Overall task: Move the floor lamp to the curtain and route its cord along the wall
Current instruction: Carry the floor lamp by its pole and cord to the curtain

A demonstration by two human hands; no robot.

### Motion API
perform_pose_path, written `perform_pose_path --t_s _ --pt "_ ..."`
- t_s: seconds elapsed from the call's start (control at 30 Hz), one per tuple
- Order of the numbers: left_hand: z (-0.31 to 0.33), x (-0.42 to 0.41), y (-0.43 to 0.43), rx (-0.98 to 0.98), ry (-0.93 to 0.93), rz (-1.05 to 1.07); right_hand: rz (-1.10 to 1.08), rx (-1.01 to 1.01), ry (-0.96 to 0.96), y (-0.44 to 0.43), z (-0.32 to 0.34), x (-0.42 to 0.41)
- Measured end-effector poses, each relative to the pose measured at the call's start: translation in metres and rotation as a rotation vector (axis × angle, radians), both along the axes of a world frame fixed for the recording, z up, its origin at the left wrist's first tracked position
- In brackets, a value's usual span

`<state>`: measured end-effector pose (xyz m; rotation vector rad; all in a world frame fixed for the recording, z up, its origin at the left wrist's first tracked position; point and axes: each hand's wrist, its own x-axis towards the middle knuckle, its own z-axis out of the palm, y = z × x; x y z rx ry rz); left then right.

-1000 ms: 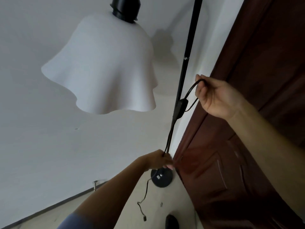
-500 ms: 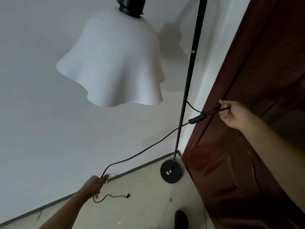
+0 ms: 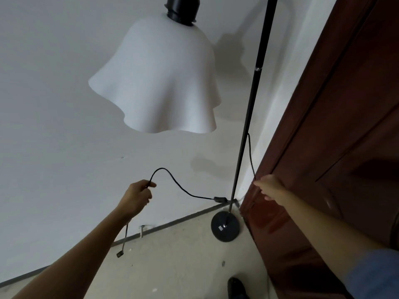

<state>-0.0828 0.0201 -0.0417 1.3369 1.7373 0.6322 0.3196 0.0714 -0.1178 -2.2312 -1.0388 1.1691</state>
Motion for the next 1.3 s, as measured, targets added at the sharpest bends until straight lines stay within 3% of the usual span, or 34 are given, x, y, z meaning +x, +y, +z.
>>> perform_pose_path --t_s 0.07,0.23,0.37,0.53,0.77,1.03,1.3 --pt "0.004 0.015 0.004 0.023 -0.019 -0.03 0.088 0.15 -0.115 0.013 0.009 -0.001" --pt "0.0 0.046 0.016 0.02 -0.03 0.051 0.167 0.5 -0.01 0.064 0.034 -0.005" --pt "-0.006 0.067 0.025 -0.027 0.04 0.173 0.311 0.466 0.145 0.101 0.042 -0.016" --pt "-0.012 0.079 0.014 -0.083 -0.051 0.294 0.302 0.369 0.385 0.123 0.031 -0.037" --pt "-0.008 0.065 -0.021 -0.028 -0.124 0.47 0.31 0.391 0.376 0.111 0.036 -0.086" --pt "0.007 0.01 -0.086 0.017 -0.234 0.675 0.545 0.398 0.361 0.058 0.058 -0.191" --pt "0.026 -0.102 -0.2 0.067 -0.238 0.818 0.842 0.426 0.403 -0.027 0.096 -0.347"
